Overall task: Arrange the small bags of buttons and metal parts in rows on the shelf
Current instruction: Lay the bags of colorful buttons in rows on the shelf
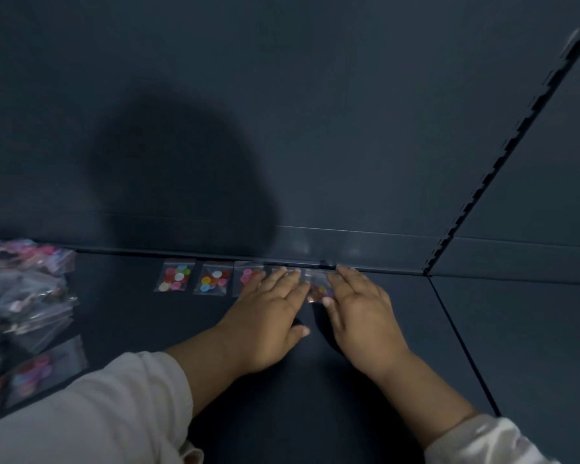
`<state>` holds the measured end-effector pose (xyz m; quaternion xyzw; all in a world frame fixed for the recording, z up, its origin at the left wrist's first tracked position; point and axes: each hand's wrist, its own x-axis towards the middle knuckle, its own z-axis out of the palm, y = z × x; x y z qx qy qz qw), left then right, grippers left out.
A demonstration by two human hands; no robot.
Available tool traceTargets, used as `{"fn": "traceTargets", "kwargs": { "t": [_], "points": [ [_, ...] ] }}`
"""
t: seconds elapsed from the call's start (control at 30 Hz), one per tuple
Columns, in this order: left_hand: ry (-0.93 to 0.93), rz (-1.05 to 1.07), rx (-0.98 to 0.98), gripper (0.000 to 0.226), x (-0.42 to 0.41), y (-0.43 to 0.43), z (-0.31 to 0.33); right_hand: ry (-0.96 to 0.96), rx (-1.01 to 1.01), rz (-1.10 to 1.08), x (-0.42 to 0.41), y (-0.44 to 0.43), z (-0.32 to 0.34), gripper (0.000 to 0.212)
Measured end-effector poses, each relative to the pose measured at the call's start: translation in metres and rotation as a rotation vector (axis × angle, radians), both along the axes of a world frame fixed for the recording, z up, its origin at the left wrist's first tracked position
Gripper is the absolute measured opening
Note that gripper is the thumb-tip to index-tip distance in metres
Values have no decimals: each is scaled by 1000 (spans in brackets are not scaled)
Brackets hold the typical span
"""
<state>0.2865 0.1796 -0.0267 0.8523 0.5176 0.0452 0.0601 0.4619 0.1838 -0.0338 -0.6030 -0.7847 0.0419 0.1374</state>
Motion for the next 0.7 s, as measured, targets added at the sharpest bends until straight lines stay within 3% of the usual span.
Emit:
{"fn": "traceTargets", "kwargs": {
  "t": [0.23,0.47,0.7],
  "points": [
    [-4,172,48,66,-78,-10,14,31,39,125,-71,7,14,45],
    [15,334,98,64,-174,-30,25,-23,8,311,-165,8,21,48],
    [36,499,107,65,-272,-48,36,64,-82,443,-267,7,25,49]
  ]
}}
